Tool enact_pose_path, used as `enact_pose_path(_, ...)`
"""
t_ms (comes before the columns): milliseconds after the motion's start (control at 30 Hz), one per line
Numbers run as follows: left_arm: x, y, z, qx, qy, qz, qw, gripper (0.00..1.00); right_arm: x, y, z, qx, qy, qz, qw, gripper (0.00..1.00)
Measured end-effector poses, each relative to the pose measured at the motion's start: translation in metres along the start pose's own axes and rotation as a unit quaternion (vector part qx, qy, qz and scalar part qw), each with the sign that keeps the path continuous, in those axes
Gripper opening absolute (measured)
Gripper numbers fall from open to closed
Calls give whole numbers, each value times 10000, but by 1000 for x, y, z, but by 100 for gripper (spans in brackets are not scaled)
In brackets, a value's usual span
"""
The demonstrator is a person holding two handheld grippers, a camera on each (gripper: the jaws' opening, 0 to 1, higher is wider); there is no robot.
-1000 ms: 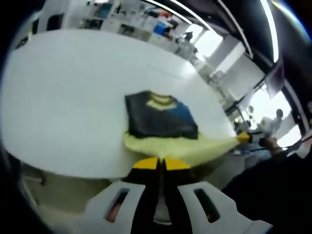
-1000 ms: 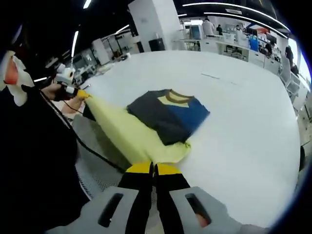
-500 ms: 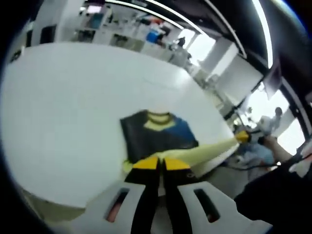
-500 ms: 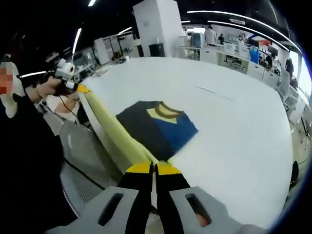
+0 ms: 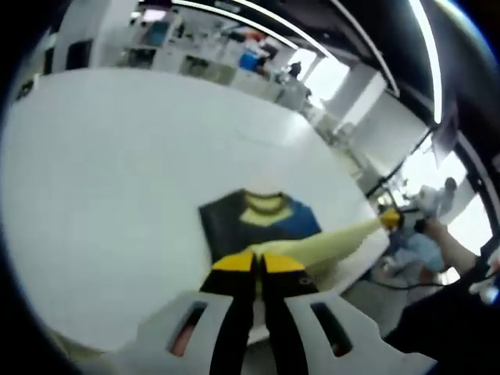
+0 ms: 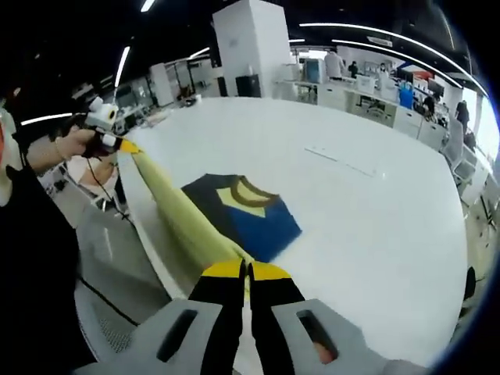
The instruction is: Fold the garment on the visible template until the final outline fits inside the template.
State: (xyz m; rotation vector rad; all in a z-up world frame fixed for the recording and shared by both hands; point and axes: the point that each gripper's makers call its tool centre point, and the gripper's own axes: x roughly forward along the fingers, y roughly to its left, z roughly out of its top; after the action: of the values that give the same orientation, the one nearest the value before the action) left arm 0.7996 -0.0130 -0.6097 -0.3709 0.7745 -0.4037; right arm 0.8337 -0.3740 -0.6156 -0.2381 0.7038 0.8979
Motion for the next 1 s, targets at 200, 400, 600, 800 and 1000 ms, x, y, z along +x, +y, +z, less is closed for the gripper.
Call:
enact_pose_path(200,15,11,7,-78,68,-17,9999,0,11,-12,6,-12,4,-6,10000,2)
enact_pose_path(400,28,15,15,-181,70,-115,9997,0,21,-23,9,-10,41,-26,10000,2)
enact_pose_path(600,42,19,17,-179,158,-111,9997,0,35,-33,9,19,97,-27,9999,2)
enact_pose_path(800,54,27,19,-280,181,-84,9994,0,48,-44,7,63,160,-39,9998,2)
enact_pose_path(1000,68,37,19,-283,263,-69,9992,0,62,-53,0,153,212,-44,9996,2)
